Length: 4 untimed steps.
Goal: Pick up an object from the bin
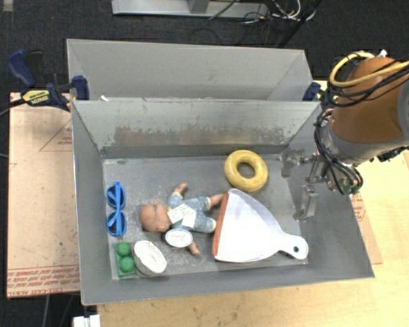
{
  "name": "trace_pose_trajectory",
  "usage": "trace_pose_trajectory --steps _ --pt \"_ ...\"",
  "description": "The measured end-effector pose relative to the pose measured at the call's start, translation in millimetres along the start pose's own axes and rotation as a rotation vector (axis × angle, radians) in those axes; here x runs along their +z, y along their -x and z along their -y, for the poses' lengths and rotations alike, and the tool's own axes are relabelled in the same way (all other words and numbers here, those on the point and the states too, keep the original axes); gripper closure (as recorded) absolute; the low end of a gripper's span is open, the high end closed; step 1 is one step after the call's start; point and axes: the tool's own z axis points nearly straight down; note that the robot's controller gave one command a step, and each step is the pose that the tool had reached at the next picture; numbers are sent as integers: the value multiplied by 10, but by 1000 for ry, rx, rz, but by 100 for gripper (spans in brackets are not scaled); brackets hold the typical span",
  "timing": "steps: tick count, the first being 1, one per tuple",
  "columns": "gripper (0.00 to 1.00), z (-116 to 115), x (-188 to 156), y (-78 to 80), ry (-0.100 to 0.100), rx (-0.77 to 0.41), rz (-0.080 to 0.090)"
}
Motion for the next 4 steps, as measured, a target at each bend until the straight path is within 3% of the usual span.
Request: trace_pose_trajectory --steps 1,2,3,4 --pt "0 -3 -44 16 -1 -2 7" --pt "0 -161 379 -187 -2 -50 11" --pt "0 -293 877 -301 -1 -201 8" --pt "0 -378 1039 -427 -2 -145 5"
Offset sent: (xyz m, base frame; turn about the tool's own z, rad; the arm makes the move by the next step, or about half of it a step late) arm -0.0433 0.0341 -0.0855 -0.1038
